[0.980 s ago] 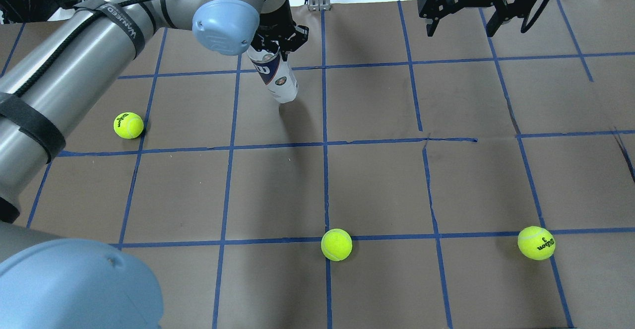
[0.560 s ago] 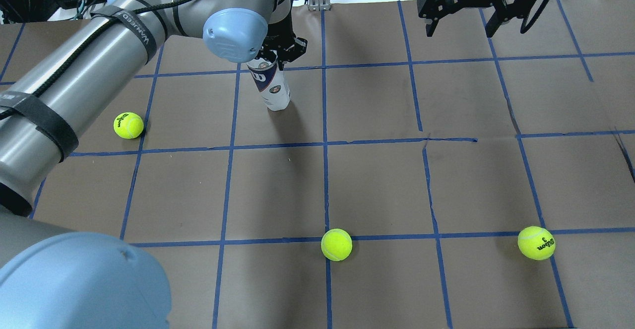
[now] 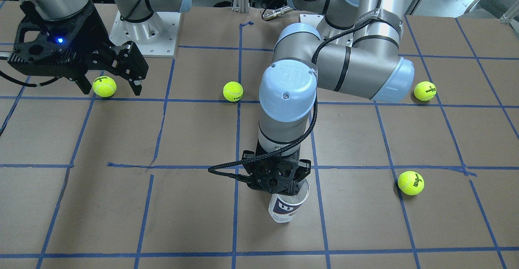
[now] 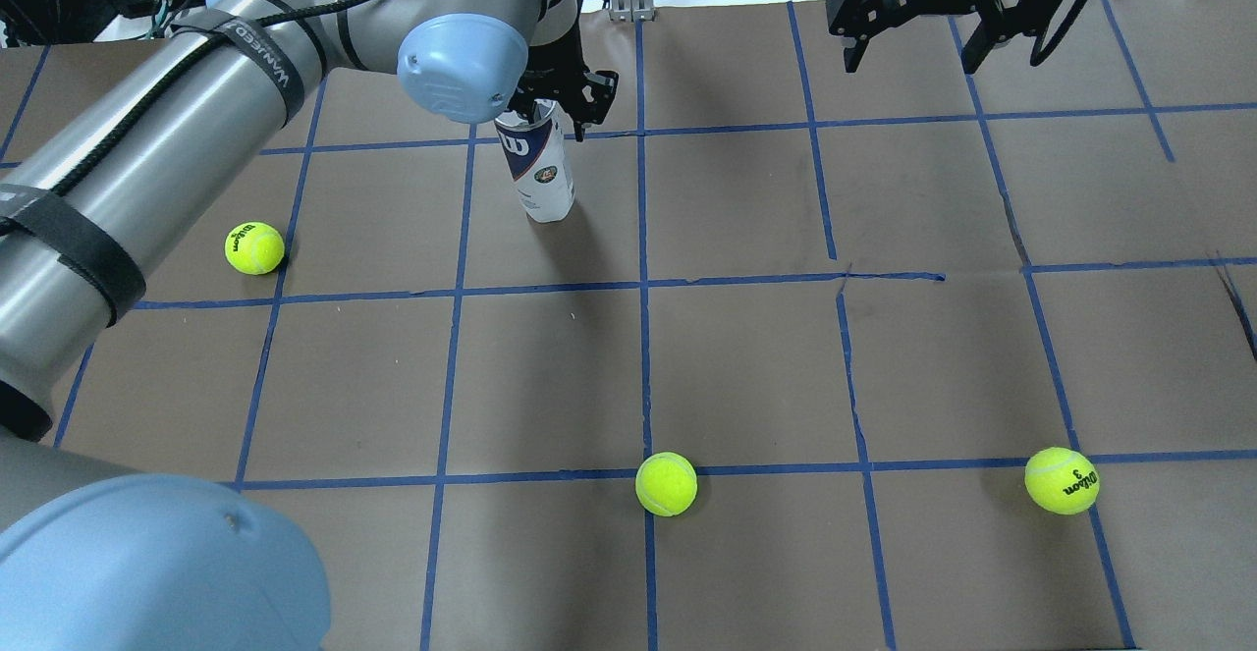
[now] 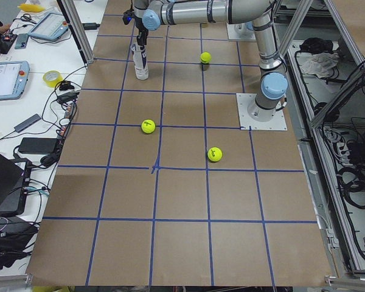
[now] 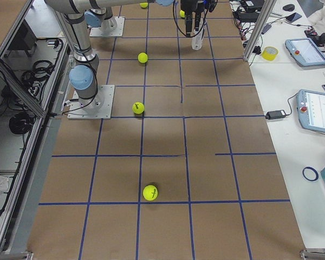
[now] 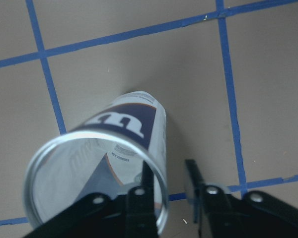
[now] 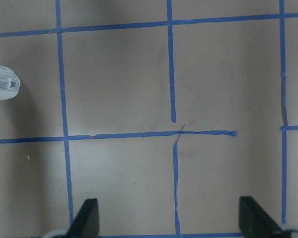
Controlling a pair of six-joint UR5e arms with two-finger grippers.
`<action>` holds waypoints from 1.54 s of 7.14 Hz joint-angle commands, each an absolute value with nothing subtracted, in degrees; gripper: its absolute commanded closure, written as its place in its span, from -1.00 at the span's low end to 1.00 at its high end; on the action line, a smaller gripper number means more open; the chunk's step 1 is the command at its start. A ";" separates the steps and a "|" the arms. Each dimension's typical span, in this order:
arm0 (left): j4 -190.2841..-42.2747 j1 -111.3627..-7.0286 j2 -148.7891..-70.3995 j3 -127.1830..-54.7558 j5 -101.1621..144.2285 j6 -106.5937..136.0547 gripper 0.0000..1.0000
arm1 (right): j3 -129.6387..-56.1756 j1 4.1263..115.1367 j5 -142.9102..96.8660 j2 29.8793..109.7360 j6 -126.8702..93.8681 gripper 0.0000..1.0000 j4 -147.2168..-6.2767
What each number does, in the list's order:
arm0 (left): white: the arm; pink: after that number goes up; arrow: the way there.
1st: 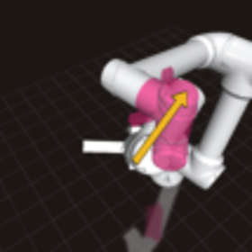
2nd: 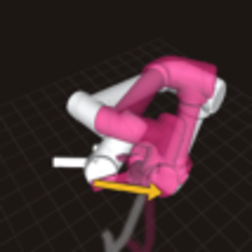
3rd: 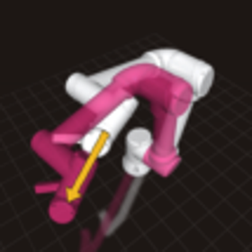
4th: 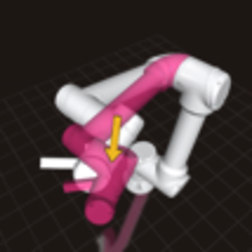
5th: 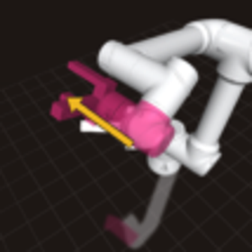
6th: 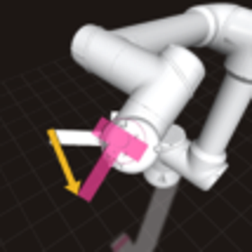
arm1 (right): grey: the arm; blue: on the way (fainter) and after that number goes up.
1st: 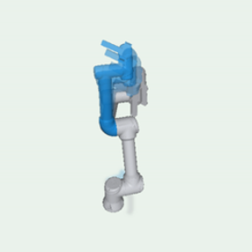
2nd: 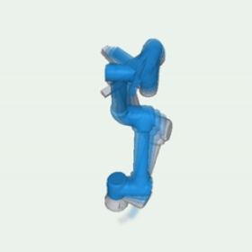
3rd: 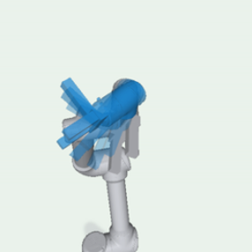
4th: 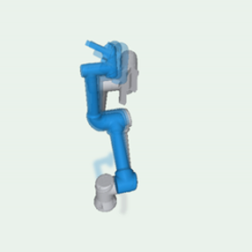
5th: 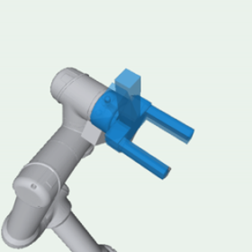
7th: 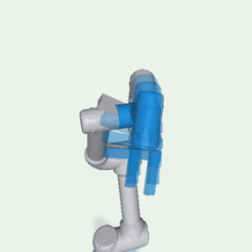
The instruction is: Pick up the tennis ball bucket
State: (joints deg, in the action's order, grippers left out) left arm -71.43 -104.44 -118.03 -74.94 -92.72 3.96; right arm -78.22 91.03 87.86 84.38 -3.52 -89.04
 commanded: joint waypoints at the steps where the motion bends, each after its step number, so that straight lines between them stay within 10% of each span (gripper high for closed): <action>1: -77.22 -103.89 -112.36 -74.10 -91.23 4.04 -1.00 | -78.31 90.88 87.89 84.38 -3.52 -1.00 -88.95; 7: -80.78 -102.66 -88.61 -93.66 -91.67 4.04 -1.00 | -79.63 90.88 87.98 84.38 -3.52 -1.00 -89.21; 11: -85.12 -95.19 -87.97 -90.20 -89.83 0.52 -1.00 | -79.72 90.88 87.72 84.38 -3.43 -1.00 -89.12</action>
